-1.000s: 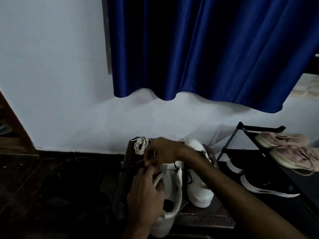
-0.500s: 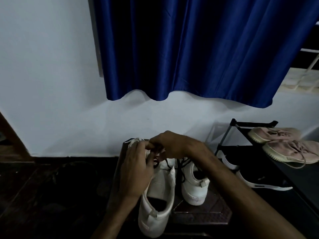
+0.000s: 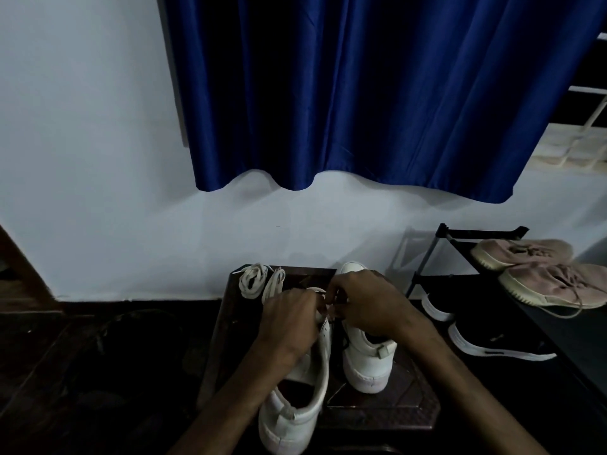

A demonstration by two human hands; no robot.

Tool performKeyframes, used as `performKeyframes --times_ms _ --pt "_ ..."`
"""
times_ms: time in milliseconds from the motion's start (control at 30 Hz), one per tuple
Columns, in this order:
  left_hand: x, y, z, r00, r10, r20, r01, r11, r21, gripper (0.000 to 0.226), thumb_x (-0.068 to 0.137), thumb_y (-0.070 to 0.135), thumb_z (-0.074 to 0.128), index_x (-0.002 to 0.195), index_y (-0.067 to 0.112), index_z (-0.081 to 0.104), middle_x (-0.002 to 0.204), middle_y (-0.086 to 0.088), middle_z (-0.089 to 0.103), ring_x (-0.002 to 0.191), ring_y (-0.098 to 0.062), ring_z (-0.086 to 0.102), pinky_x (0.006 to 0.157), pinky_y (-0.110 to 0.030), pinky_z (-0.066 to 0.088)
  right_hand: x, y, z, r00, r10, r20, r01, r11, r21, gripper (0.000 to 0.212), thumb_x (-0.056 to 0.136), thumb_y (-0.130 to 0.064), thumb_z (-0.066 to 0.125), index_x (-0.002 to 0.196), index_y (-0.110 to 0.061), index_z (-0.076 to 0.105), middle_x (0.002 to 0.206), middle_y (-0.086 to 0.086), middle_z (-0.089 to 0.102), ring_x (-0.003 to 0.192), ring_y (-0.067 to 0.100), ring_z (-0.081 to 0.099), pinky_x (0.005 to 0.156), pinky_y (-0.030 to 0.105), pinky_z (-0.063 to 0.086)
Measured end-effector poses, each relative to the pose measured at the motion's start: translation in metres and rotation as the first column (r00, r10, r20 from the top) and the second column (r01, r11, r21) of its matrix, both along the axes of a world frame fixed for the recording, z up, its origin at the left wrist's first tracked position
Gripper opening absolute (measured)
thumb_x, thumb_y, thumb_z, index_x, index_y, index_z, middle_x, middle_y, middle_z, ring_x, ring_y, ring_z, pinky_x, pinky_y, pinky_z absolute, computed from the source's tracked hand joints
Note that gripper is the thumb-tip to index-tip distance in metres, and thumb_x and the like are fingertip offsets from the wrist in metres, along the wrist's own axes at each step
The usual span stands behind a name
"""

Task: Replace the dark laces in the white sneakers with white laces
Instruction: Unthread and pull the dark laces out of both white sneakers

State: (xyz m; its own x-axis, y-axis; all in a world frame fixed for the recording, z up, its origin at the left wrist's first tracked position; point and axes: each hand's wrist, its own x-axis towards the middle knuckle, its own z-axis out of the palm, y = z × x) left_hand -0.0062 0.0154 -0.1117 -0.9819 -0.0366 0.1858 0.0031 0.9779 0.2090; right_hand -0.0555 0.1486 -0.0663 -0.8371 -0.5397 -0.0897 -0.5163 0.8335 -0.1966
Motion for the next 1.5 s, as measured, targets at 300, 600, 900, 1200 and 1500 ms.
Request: performKeyframes --times_ms 300,600,900,1200,1500 --pt "0.0 -0.019 -0.023 0.963 0.261 0.067 -0.165 0.376 0.912 0.017 0.089 0.009 0.062 0.079 0.023 0.061 0.075 0.003 0.065 0.073 -0.019 0.06 0.069 -0.036 0.05 0.004 0.004 -0.005 0.993 0.062 0.101 -0.05 0.993 -0.11 0.031 0.083 -0.019 0.068 0.111 -0.032 0.064 0.092 -0.011 0.064 0.093 0.012 0.061 0.078 0.028 0.049" --pt "-0.014 -0.052 -0.005 0.901 0.376 0.216 0.028 -0.548 0.836 0.031 0.102 0.015 0.04 0.072 0.019 0.043 0.051 0.004 0.04 0.052 -0.014 0.039 0.048 -0.027 0.051 -0.021 0.006 -0.014 0.991 0.131 0.025 -0.13 0.99 -0.057 0.027 0.09 -0.016 0.058 0.102 -0.035 0.073 0.097 -0.01 0.072 0.094 0.008 0.063 0.072 0.019 0.043" --pt "-0.012 -0.052 0.003 0.966 -0.247 -0.074 0.238 0.743 0.626 0.003 0.09 0.028 0.068 0.091 0.025 0.068 0.073 0.009 0.068 0.064 -0.004 0.061 0.062 -0.02 0.049 -0.033 0.012 -0.028 0.979 0.184 0.084 -0.169 0.973 -0.16 0.024 0.082 -0.011 0.066 0.096 -0.029 0.074 0.098 -0.008 0.071 0.091 0.01 0.063 0.081 0.034 0.052" --pt "-0.029 -0.04 -0.007 0.897 -0.384 0.219 0.244 0.844 0.477 0.004 0.081 0.027 0.075 0.078 0.025 0.074 0.082 0.019 0.073 0.084 0.003 0.067 0.087 -0.035 0.053 -0.047 0.014 -0.049 0.983 0.168 0.07 -0.144 0.952 -0.269 0.026 0.077 -0.008 0.069 0.091 -0.029 0.076 0.083 -0.011 0.068 0.07 -0.001 0.056 0.072 0.024 0.047" --pt "-0.03 -0.054 -0.002 0.901 -0.301 0.312 0.178 0.913 0.366 0.03 0.102 0.02 0.045 0.073 0.017 0.05 0.067 0.006 0.053 0.063 -0.007 0.047 0.071 -0.031 0.04 -0.046 0.013 -0.053 0.982 0.176 0.063 -0.155 0.957 -0.246 0.041 0.08 -0.007 0.067 0.103 -0.04 0.074 0.103 -0.011 0.066 0.084 0.001 0.055 0.073 0.02 0.045"
